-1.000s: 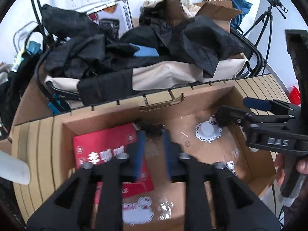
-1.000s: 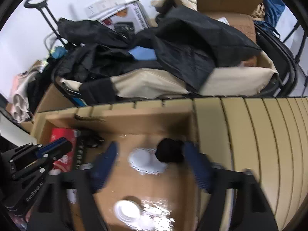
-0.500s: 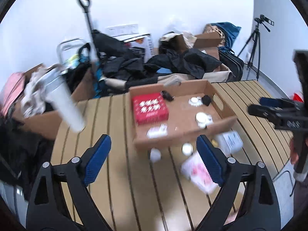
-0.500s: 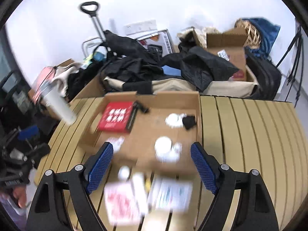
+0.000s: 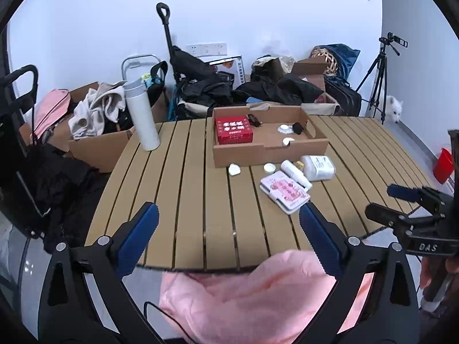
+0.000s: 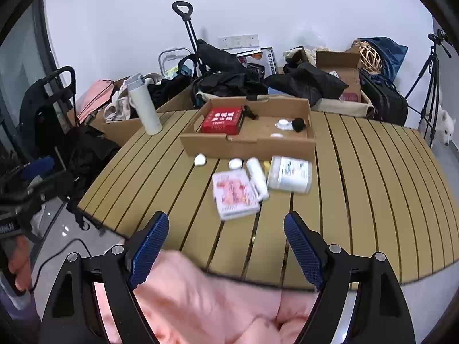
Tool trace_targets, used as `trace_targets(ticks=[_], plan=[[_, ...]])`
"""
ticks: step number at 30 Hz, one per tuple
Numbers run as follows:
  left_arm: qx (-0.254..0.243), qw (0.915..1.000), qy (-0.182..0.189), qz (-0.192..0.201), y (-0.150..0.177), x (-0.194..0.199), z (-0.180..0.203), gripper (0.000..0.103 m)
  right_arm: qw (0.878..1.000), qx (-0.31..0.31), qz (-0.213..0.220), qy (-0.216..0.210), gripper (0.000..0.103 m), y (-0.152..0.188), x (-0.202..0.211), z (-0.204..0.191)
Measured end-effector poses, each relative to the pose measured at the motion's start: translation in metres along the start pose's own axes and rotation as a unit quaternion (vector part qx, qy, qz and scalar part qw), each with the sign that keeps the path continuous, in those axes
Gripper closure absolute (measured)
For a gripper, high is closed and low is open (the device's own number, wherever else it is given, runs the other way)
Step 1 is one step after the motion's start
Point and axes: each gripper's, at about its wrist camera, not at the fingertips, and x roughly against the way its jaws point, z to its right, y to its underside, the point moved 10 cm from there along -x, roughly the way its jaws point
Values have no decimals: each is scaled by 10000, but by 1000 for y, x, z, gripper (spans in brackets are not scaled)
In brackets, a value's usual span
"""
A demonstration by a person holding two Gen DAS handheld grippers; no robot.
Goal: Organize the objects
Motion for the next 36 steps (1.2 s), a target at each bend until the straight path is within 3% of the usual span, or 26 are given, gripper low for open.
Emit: trace_targets(ticks=[6, 10, 13, 18, 23, 26, 30, 32, 33, 34, 36], plan=[[25, 9999, -33, 121, -1, 11, 1, 0, 9999, 73, 56, 68, 17, 5, 10, -8], [121, 9998, -139, -110, 10, -5, -3, 0, 9999, 51, 103, 68, 17, 5, 8, -12], [179, 9992, -126, -322, 21, -22, -4, 0, 9979, -251, -257, -537, 17, 17, -8, -15], [409, 9974, -107, -580, 34, -51, -12, 0, 9984, -228, -458, -252, 17, 28, -37, 1], [551, 9957, -60, -738, 42, -80, -21, 0, 9932, -664, -823, -495, 17, 35, -74, 24], [593, 9941, -1, -906, 44, -106, -23, 0, 9944, -706, -705, -337, 17, 30, -85, 37], [688, 9943, 402, -711, 23, -161, -13, 2, 9971, -640, -391, -157, 17, 6, -103, 49], [761, 9918, 519, -886, 17, -198, -9, 9, 9970, -549, -426, -325, 17, -8, -118, 48], [824, 9902, 588, -967, 13, -218, -7, 20, 9973, -479, -428, -348, 17, -18, -128, 47], [855, 9891, 630, -1017, 8, -235, -5, 25, 9975, -424, -417, -370, 17, -26, -136, 46], [827, 9893, 566, -1055, 0, -266, -1, 25, 9978, -320, -349, -465, 21, -43, -155, 43]])
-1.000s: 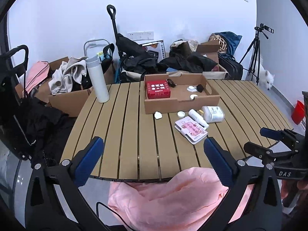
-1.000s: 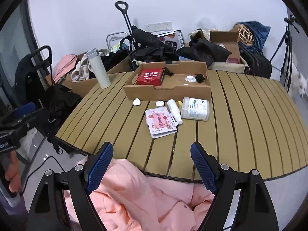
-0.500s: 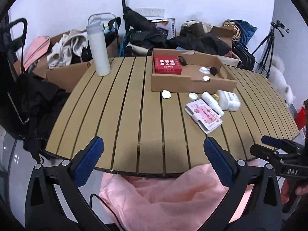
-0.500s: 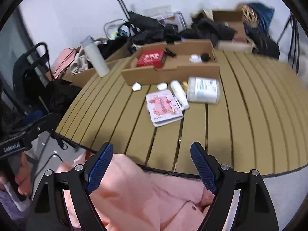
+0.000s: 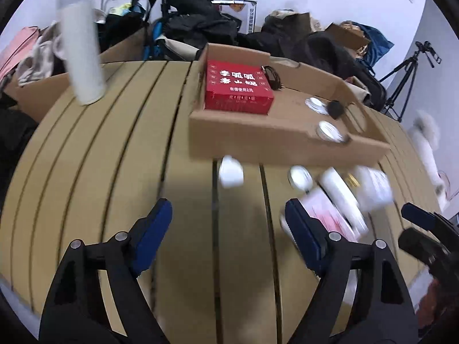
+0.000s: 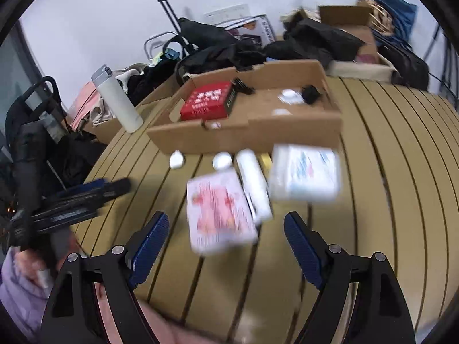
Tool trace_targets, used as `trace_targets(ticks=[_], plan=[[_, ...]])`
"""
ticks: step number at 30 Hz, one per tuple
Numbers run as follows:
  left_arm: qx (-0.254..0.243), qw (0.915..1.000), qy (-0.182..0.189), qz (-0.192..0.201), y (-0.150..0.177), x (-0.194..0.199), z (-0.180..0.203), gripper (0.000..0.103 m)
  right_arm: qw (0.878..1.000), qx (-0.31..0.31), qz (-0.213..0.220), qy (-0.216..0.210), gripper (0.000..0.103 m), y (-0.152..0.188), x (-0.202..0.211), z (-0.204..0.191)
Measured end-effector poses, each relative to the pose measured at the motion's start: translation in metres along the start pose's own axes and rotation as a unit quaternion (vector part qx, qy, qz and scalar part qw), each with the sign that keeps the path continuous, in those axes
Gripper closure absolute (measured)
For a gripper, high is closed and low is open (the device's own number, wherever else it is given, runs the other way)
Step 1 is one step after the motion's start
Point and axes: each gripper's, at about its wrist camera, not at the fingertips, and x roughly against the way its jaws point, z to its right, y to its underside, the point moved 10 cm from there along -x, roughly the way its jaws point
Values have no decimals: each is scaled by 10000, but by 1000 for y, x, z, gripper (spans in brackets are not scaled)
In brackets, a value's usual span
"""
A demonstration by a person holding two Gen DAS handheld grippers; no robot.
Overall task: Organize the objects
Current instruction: 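Grasp the white plastic clip with the left gripper while the right grasps a white cap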
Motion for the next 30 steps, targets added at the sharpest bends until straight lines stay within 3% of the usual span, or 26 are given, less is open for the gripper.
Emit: trace_targets(ticks=[5, 8, 11, 12, 13, 14, 17, 21, 25, 30], plan=[[-381, 9986, -355, -129, -17, -53, 9, 40, 9986, 414, -312, 114, 47, -24, -62, -4], [-490, 9979, -380, -201, -14, -69, 9, 41, 9954, 799, -506, 129, 51, -32, -95, -13], [-623, 9965, -560, 31, -13, -67, 6, 52, 9911, 1147, -639, 232, 60, -33, -117, -18], [-587, 9967, -556, 39, -14, -66, 3, 61, 9892, 1242, -702, 325, 61, -32, -123, -16], [-593, 9965, -584, 36, -15, -65, 0, 77, 9876, 1338, -741, 352, 61, -30, -127, -17], [-636, 9963, -579, 28, -15, -65, -1, 79, 9854, 1494, -716, 401, 61, -29, -129, -20], [-703, 9959, -558, 58, -14, -63, -3, 79, 9784, 1783, -920, 493, 65, -20, -139, -27], [-694, 9959, -584, 52, -5, -51, -4, 79, 9800, 1668, -882, 626, 92, -16, -138, -25], [-588, 9958, -647, 254, -4, -19, -9, 79, 9858, 1288, -922, 556, 92, -15, -128, -19], [-321, 9956, -671, 563, 2, 48, -26, 79, 9944, 781, -556, 437, 92, -21, -83, -21]])
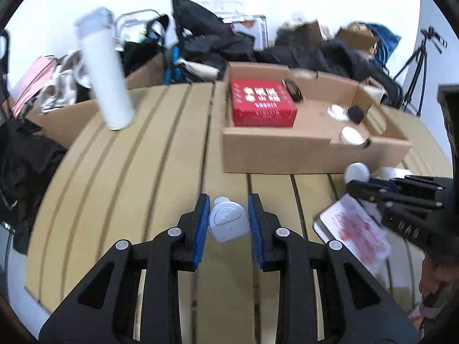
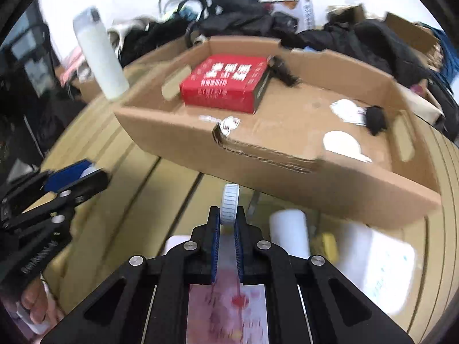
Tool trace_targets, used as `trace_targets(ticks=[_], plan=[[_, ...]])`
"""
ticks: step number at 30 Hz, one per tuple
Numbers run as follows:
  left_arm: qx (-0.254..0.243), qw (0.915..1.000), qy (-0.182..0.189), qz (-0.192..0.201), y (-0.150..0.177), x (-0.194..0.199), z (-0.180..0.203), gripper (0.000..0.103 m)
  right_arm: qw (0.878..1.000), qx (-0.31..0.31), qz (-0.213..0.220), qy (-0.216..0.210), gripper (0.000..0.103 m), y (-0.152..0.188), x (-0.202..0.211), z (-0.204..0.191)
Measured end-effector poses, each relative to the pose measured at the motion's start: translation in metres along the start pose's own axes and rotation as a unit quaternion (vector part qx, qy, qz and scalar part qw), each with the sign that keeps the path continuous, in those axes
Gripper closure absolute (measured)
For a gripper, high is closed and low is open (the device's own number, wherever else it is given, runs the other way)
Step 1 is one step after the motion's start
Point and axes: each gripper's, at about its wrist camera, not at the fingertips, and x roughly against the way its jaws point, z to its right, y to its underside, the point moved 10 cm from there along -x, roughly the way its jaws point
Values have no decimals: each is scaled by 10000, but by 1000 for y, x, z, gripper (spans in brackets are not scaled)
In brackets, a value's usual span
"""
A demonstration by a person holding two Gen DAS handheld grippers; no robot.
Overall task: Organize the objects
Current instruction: 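Grasp the white plastic clip with the left gripper while the right grasps a white cap, then lift the white clip and white cap with both grippers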
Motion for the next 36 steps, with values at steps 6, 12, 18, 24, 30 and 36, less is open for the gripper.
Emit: trace_targets(ticks=[6, 12, 18, 24, 30, 36], plan=[[112, 9999, -50, 47, 8, 57, -18, 79, 9964, -459, 711, 2, 92, 16, 89, -10], [219, 9997, -36, 123, 16, 102, -20, 79, 9941, -380, 1013, -33, 92, 53, 146, -32], [110, 9995, -40, 285, 29, 153, -9, 79, 9911, 312, 1293, 30, 92, 103, 198, -30], [-204, 9982, 2, 571, 31, 214, 1, 79, 9854, 534, 1619, 43, 92, 190, 236, 4], [-387, 9984, -298, 299, 27, 247, 26, 79, 9873, -678, 1421, 212, 92, 319, 241, 70], [-598, 9952, 440, 631, 3, 260, 74, 79, 9795, -1888, 577, 411, 92, 404, 205, 95]])
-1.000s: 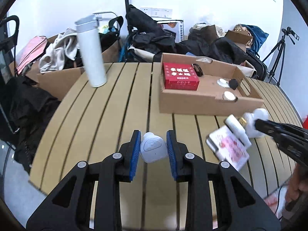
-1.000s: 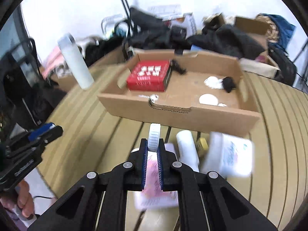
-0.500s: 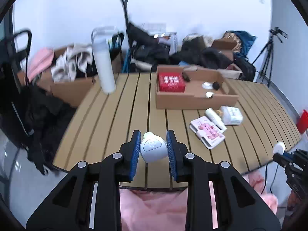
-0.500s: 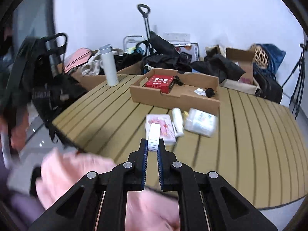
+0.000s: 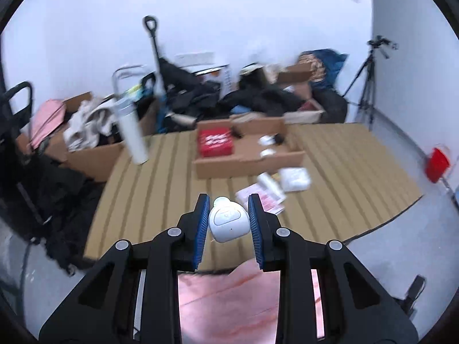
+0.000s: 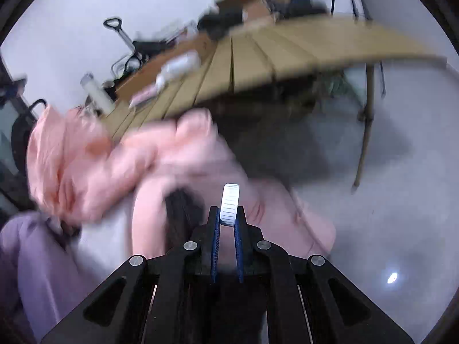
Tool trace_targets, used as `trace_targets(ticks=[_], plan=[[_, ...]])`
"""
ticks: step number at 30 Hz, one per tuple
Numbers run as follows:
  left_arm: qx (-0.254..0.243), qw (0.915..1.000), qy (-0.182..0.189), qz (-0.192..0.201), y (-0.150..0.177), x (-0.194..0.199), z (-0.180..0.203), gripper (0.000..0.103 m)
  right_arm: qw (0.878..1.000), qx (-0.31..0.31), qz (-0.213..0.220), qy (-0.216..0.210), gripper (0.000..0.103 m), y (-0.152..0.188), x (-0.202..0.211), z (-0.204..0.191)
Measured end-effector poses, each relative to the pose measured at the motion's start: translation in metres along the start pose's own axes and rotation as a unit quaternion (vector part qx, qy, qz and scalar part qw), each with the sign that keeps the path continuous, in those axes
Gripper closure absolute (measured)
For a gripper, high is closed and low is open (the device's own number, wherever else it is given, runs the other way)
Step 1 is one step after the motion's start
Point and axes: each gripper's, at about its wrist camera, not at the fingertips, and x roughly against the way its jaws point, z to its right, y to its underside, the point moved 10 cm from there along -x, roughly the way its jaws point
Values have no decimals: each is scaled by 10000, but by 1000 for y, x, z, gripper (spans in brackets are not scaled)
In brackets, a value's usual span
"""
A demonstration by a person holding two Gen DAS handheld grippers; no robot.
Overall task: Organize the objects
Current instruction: 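Lift the white clip and white cap with both grippers, then lower the white clip and white cap into the tray and open both grippers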
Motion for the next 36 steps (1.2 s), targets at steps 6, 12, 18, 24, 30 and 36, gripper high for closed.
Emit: trace_targets(ticks=[6, 12, 18, 24, 30, 36], plan=[[329, 9986, 379, -178, 16, -45, -7, 79, 9983, -78, 396, 429, 92, -51, 15, 3], [605, 9965, 267, -519, 22, -102, -35, 79, 9941, 651, 778, 395, 92, -144, 21, -35], [655, 9952, 623, -381, -25, -166, -34, 79, 9856, 1519, 742, -49, 92, -234, -11, -101], [486, 9887, 1149, -829, -101, -287, -1, 79, 9781, 1973, 386, -546, 92, -361, -105, -160], [262, 9892, 715, -1249, -123, -443, 5, 79, 9813, 1791, -589, -397, 92, -475, -263, -194], [254, 9880, 723, -1338, -116, -468, -8, 51, 9805, 1582, -1092, -407, 81, -503, -353, -202]])
